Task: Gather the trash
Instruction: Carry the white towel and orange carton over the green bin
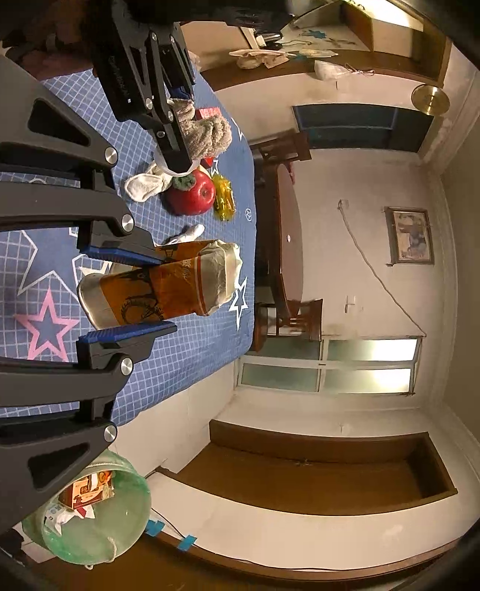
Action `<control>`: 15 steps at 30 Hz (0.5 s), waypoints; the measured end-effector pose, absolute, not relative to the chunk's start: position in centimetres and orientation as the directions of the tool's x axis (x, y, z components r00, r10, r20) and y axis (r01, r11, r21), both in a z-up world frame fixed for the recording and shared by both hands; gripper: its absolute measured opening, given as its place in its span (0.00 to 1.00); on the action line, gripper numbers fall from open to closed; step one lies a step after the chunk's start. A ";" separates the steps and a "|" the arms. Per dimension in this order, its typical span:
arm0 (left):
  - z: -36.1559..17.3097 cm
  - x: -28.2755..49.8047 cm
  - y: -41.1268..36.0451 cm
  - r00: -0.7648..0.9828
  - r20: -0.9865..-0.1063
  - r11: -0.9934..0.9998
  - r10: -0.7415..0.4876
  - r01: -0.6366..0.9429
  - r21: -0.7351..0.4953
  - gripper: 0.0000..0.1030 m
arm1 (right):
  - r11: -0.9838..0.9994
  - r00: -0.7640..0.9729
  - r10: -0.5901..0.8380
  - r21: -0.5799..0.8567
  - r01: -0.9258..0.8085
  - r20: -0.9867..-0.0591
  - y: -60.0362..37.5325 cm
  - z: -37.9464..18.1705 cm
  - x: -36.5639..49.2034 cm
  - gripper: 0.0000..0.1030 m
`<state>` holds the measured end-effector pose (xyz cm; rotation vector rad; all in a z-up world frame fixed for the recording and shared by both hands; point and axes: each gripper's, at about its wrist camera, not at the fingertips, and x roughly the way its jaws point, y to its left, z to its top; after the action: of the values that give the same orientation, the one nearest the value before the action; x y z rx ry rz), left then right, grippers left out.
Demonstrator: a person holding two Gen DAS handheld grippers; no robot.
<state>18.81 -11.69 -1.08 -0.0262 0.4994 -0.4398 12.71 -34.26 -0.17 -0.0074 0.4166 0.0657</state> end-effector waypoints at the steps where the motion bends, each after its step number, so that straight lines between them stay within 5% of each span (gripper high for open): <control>1: -1.2 18.9 -11.7 0.787 -0.459 0.907 -0.412 0.400 -0.129 0.41 | 0.998 0.912 0.063 0.008 -0.066 -0.406 -34.5 -0.3 12.6 0.29; 15: -2.1 19.9 -12.9 0.775 -0.497 0.915 -0.391 0.387 -0.116 0.41 | 0.999 0.905 0.046 0.007 -0.048 -0.423 -34.3 0.0 14.1 0.29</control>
<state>19.85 -12.90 -2.13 -0.0069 0.5398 -0.4214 14.07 -34.26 0.02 -0.0037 0.4369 0.0486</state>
